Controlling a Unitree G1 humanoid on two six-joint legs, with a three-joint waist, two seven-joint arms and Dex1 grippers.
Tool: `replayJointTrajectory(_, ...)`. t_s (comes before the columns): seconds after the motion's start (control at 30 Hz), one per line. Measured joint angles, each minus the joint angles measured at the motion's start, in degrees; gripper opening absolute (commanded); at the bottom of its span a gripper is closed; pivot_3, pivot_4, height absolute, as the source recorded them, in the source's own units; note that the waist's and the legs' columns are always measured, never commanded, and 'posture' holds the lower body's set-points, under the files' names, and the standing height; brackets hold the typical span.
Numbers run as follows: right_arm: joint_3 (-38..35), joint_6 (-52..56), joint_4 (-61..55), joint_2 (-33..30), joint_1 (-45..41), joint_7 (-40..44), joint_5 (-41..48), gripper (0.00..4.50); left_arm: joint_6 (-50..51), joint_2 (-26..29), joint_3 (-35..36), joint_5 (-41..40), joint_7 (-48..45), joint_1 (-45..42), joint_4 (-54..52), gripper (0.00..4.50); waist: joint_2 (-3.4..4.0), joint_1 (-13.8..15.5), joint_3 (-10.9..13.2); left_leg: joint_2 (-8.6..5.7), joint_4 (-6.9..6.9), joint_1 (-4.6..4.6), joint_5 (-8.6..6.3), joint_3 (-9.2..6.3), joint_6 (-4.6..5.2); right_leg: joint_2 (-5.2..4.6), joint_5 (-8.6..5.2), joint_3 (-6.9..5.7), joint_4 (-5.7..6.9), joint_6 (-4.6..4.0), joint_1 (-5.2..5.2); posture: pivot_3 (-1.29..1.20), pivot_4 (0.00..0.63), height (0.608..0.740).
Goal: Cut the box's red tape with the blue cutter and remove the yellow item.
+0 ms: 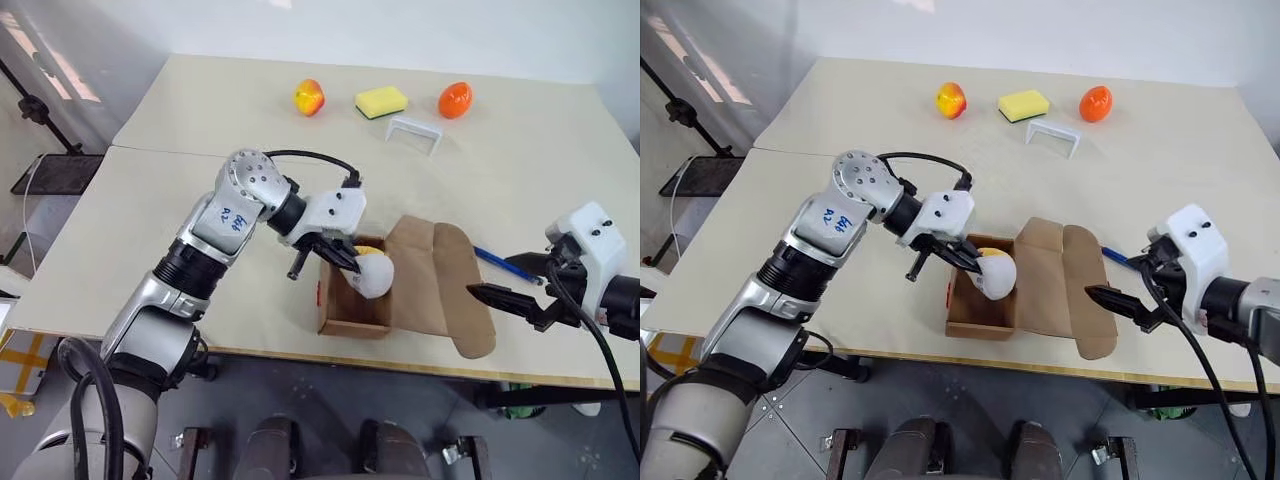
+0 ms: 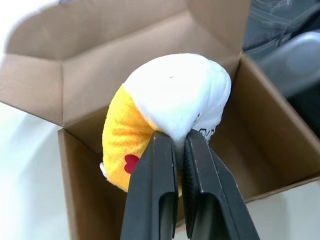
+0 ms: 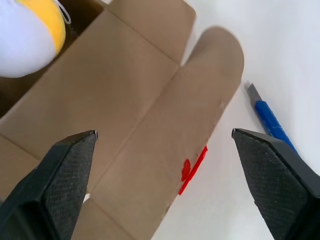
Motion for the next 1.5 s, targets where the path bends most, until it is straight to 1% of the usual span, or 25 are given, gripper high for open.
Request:
replayJointTrajectory(0.1,0.0,-2.1,1.4,-1.1,-1.0,2.7,-1.1,4.5,4.2,0.5,3.7,-2.2,2.3,-0.1,-0.5,0.06,0.0,-0.1,0.0,0.01,-0.01,0.01,0.0,-0.01,0.0,0.0,0.0,-0.01,0.0,0.0,0.0,0.0,0.15,0.74)
replayJointTrajectory(0.23,0.2,-6.1,3.7,-1.1,-1.9,7.4,-3.1,4.5,9.1,3.1,8.3,-3.2,7.3,-0.1,-0.6,0.06,0.0,-0.2,0.0,0.0,-0.01,0.02,0.0,-0.01,0.0,0.0,0.0,0.0,0.01,0.0,0.0,0.0,0.15,0.74)
replayJointTrajectory(0.3,0.5,-8.8,5.3,-1.2,-2.3,10.4,-4.7,4.5,10.8,4.3,10.2,-3.2,10.1,0.0,-0.7,0.06,0.0,-0.1,0.0,0.0,-0.01,0.02,0.0,-0.01,0.0,0.0,0.0,-0.01,0.01,0.0,0.0,0.0,0.15,0.74)
replayJointTrajectory(0.37,1.4,-13.5,7.4,-1.5,-3.2,15.1,-7.0,4.5,11.9,6.1,11.3,-2.4,14.1,0.6,-1.1,0.06,0.0,0.0,0.0,-0.01,0.0,0.01,0.0,0.0,0.0,0.0,0.0,0.01,0.02,0.0,0.0,0.0,0.15,0.74)
replayJointTrajectory(0.53,3.6,-29.3,13.5,2.1,-5.2,26.2,-13.5,4.5,12.9,13.6,12.6,2.7,23.7,6.8,-1.2,0.06,0.0,-0.5,0.0,0.0,-0.06,0.08,0.0,0.04,-0.01,0.01,0.0,0.01,0.03,0.01,0.0,0.0,0.15,0.74)
replayJointTrajectory(0.7,9.1,-40.1,22.6,2.6,-8.5,35.1,-20.3,4.5,14.8,20.4,13.8,5.1,28.1,16.5,-4.0,0.06,0.0,-1.1,0.0,0.01,-0.07,0.08,0.0,0.03,-0.01,0.01,0.0,-0.01,0.05,0.01,-0.01,0.0,0.15,0.74)
replayJointTrajectory(0.77,12.0,-42.4,26.4,2.7,-11.9,37.6,-22.2,4.5,16.0,22.0,15.7,5.1,29.4,19.5,-4.7,0.57,-0.01,-1.3,0.0,0.02,-0.05,0.07,0.0,0.03,-0.01,0.01,0.0,-0.01,0.06,0.01,-0.01,0.0,0.15,0.74)
replayJointTrajectory(0.87,14.3,-44.3,29.3,3.2,-15.8,39.1,-23.7,4.5,17.5,22.9,17.4,4.6,30.6,19.7,-6.0,1.26,-0.01,-1.2,0.0,0.03,-0.02,0.06,0.01,0.01,-0.02,0.01,0.0,-0.01,0.08,0.01,0.0,0.0,0.15,0.74)
replayJointTrajectory(0.9,14.8,-44.9,30.2,3.7,-16.9,39.6,-24.1,4.5,17.9,23.5,17.9,4.4,30.6,19.8,-6.9,1.55,-0.01,-1.2,0.0,0.03,-0.02,0.06,0.01,0.01,-0.03,0.01,0.0,-0.01,0.08,0.01,0.0,0.0,0.15,0.74)
replayJointTrajectory(1.0,16.6,-45.7,31.5,4.9,-18.0,40.2,-25.3,4.5,19.3,24.2,18.8,3.2,30.5,19.9,-8.7,2.3,-0.01,-1.3,0.0,0.01,-0.04,0.06,0.01,0.01,-0.03,0.0,0.0,-0.01,0.09,0.01,0.0,0.0,0.15,0.74)
replayJointTrajectory(1.07,16.9,-46.0,32.2,5.6,-18.4,40.5,-26.0,4.5,20.2,24.2,19.8,1.5,30.5,19.9,-9.5,2.99,-0.01,-1.3,0.0,0.02,-0.04,0.06,0.01,0.01,-0.03,0.01,0.0,-0.01,0.09,0.01,0.0,0.0,0.15,0.74)
replayJointTrajectory(1.1,16.9,-46.1,32.4,5.7,-18.4,40.6,-26.3,4.5,20.5,24.2,20.6,1.0,30.5,19.9,-9.6,3.26,-0.01,-1.3,0.0,0.02,-0.04,0.06,0.01,0.02,-0.03,0.01,0.0,-0.01,0.09,0.01,0.0,0.0,0.15,0.74)
replayJointTrajectory(1.2,16.9,-46.6,32.9,5.7,-18.5,40.9,-27.0,4.5,21.0,26.3,22.5,-0.5,30.4,20.4,-9.7,4.24,-0.01,-1.5,0.0,0.02,-0.07,0.08,0.0,0.03,-0.03,0.01,0.0,-0.01,0.1,0.01,-0.02,0.0,0.15,0.74)
replayJointTrajectory(1.23,16.9,-46.7,33.0,5.7,-18.5,41.0,-27.1,4.5,21.2,26.7,23.4,-1.1,30.2,20.4,-9.9,4.47,-0.01,-1.5,0.0,0.03,-0.07,0.08,0.0,0.03,-0.03,0.01,0.0,0.0,0.1,0.01,-0.02,0.0,0.15,0.74)
replayJointTrajectory(1.3,16.8,-47.0,33.0,5.7,-18.5,41.4,-27.1,4.5,21.5,27.8,24.4,-2.5,29.1,20.9,-11.3,4.47,-0.01,-1.5,0.0,0.03,-0.07,0.09,0.0,0.03,-0.04,0.01,0.0,0.0,0.1,0.0,-0.02,0.0,0.15,0.74)
replayJointTrajectory(1.37,16.5,-47.2,33.3,5.8,-18.5,41.9,-27.1,4.5,22.6,28.0,27.8,-6.7,27.1,22.9,-14.1,4.47,-0.01,-1.4,0.0,0.07,-0.07,0.1,0.0,0.02,-0.04,0.01,0.0,0.03,0.1,0.01,-0.02,0.0,0.15,0.74)
replayJointTrajectory(1.5,14.1,-49.0,37.9,6.1,-19.1,43.1,-27.1,4.5,27.2,28.0,34.5,-16.6,21.9,31.9,-20.7,4.47,-0.01,-1.5,0.0,0.14,-0.12,0.19,0.0,0.0,-0.04,0.0,0.0,0.1,0.11,0.0,0.0,0.0,0.15,0.74)
